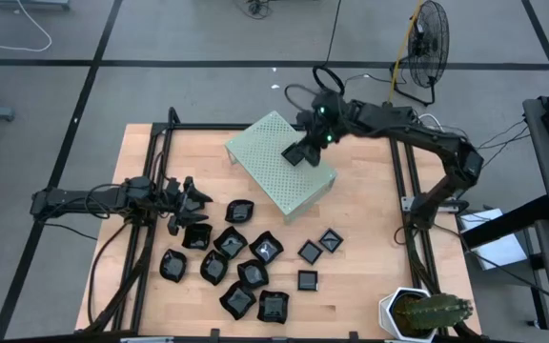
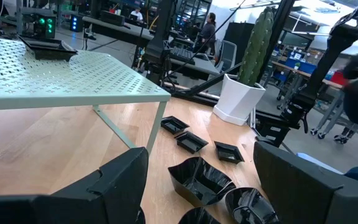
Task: Pick & Place Mini shaped plates
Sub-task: Stack the square plate on top of the other square plate on the shelf
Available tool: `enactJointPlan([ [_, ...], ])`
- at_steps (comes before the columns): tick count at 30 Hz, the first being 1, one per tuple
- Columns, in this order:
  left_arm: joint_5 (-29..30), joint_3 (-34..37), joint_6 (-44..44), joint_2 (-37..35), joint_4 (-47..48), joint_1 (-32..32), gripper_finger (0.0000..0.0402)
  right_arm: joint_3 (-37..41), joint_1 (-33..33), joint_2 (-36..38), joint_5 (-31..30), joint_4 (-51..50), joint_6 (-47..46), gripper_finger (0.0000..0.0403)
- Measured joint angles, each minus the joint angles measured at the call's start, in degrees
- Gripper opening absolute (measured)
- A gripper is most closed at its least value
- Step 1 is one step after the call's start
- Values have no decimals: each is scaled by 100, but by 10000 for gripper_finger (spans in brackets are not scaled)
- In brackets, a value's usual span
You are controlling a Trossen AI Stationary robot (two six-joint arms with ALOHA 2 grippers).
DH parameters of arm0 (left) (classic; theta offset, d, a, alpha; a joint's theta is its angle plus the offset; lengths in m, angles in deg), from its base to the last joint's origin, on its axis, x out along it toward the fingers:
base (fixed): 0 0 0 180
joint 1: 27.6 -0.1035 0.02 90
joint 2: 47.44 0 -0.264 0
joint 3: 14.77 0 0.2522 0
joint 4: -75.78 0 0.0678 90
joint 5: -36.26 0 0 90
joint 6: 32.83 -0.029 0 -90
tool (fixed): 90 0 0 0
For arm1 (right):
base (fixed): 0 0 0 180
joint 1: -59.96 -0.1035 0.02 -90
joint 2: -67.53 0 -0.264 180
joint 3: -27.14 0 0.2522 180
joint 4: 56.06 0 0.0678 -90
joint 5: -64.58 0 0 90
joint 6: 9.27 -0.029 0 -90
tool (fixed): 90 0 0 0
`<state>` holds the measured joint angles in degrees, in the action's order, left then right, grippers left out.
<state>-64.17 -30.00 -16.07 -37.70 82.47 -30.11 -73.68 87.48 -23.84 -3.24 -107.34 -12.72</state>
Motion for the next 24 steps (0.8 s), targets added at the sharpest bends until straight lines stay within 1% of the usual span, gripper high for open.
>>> enactJointPlan([
  [1,0,0,-1,-1,-2,2,296,0,-190,77,-51,-90,-26,123],
  [3,0,-1,-1,0,0,1,296,0,-608,221,-377,-334,-28,119],
  [7,0,-1,0,-2,-2,0,296,0,-1556,355,-1351,-1199,-248,115],
  [11,0,-1,-2,0,-2,2,296,9,-2458,370,-2181,-2161,-951,116],
  [13,-1,-1,-2,-1,-2,2,296,163,-2835,369,-2502,-2465,-1404,118],
  [15,0,-1,-2,-2,-2,2,296,426,-3148,371,-2663,-2582,-1820,120],
  [18,-1,-1,-1,-1,-2,2,296,926,-3493,391,-2669,-2629,-2339,121],
  [21,-1,-1,0,0,-2,1,296,1470,-3708,402,-2664,-2434,-2740,120],
  [24,0,-1,-2,-1,-2,2,296,2023,-3778,393,-2665,-2037,-3002,118],
])
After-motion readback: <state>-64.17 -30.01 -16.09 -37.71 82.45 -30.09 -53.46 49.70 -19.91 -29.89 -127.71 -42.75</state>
